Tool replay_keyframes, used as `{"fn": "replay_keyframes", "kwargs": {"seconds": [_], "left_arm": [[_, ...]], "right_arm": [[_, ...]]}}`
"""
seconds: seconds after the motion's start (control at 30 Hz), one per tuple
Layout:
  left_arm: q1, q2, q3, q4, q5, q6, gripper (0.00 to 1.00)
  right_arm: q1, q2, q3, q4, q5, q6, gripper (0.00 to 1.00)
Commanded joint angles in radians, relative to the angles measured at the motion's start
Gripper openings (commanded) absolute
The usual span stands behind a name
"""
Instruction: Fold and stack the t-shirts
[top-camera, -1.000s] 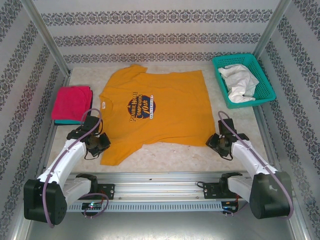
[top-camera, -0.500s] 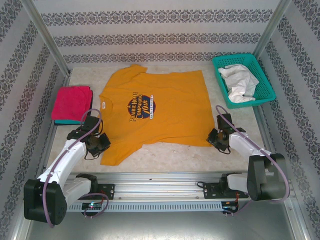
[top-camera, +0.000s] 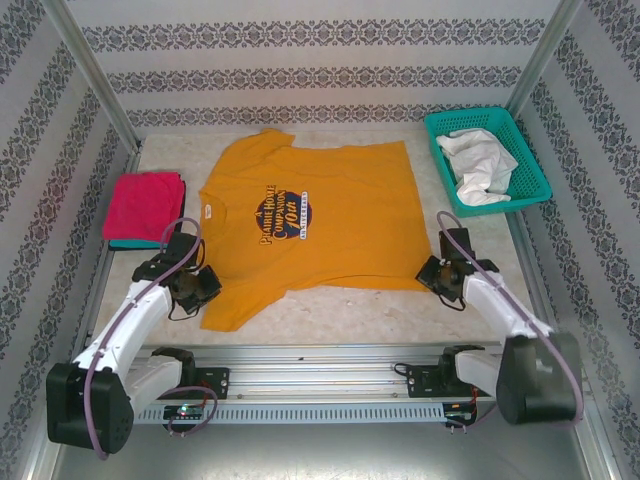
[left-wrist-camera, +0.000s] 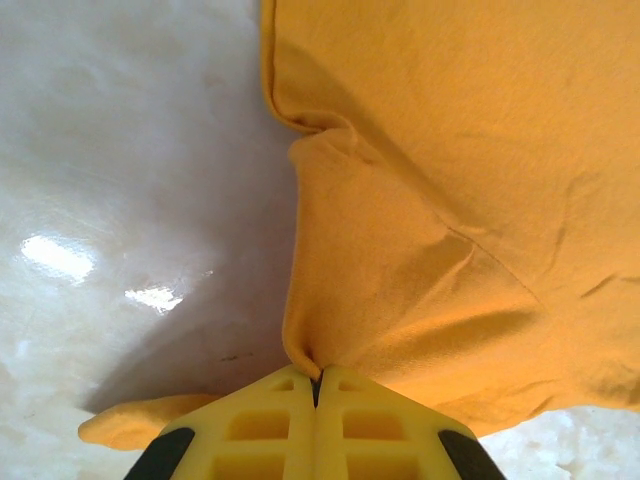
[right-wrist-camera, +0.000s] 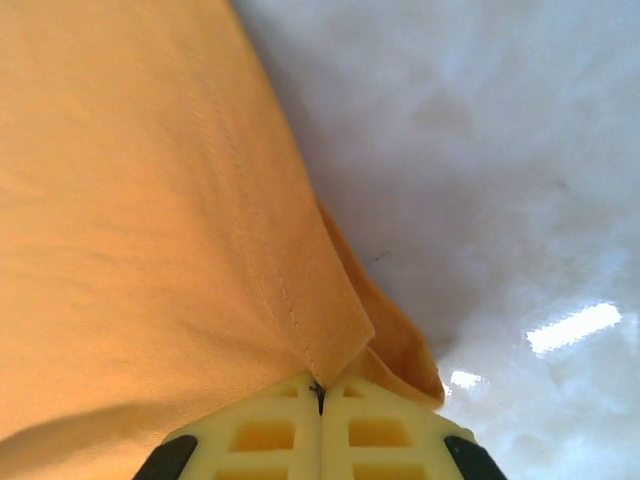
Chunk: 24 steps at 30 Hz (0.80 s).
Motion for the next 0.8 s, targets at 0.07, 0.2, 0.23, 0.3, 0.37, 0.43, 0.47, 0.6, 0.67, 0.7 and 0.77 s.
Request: {"fn": "replay_keyframes", "kwargs": {"seconds": [0.07, 0.2, 0.23, 0.3, 0.37, 0.43, 0.47, 0.6, 0.67, 0.7, 0.77], "left_arm": [[0.023, -0.045, 0.034, -0.050, 0.004, -0.026, 0.00], [0.036, -0.045, 0.031, -0.053, 0.012, -0.022, 0.00], [0.039, -0.046, 0.024, -0.047, 0.016, -0.021, 0.00], [0.044, -0.042, 0.007, -0.032, 0.029, -0.023, 0.00], [0.051, -0.037, -0.009, -0.015, 0.045, -0.023, 0.00], [0.057, -0.027, -0.021, -0.002, 0.058, -0.021, 0.00], [0.058, -0.023, -0.024, 0.002, 0.060, -0.020, 0.00], [0.069, -0.013, -0.037, 0.010, 0.061, -0.015, 0.00], [0.073, -0.015, -0.045, 0.013, 0.061, -0.015, 0.00], [0.074, -0.017, -0.046, 0.014, 0.064, -0.016, 0.00], [0.077, -0.020, -0.051, 0.010, 0.066, -0.014, 0.00]], "right_arm": [[-0.021, -0.220, -0.044, -0.049, 0.065, -0.067, 0.00], [-0.035, -0.273, -0.078, -0.097, 0.071, -0.054, 0.00], [-0.040, -0.267, -0.082, -0.104, 0.067, -0.051, 0.00], [-0.046, -0.250, -0.087, -0.101, 0.057, -0.049, 0.00], [-0.049, -0.219, -0.080, -0.080, 0.047, -0.049, 0.00], [-0.051, -0.167, -0.062, -0.032, 0.024, -0.065, 0.00], [-0.052, -0.134, -0.048, -0.015, 0.017, -0.072, 0.00], [-0.054, 0.045, 0.052, 0.015, -0.014, -0.118, 0.00], [-0.053, 0.104, 0.102, 0.015, -0.015, -0.135, 0.02], [-0.053, 0.114, 0.119, 0.016, -0.004, -0.140, 0.02], [-0.054, 0.093, 0.122, 0.018, 0.022, -0.143, 0.14]]}}
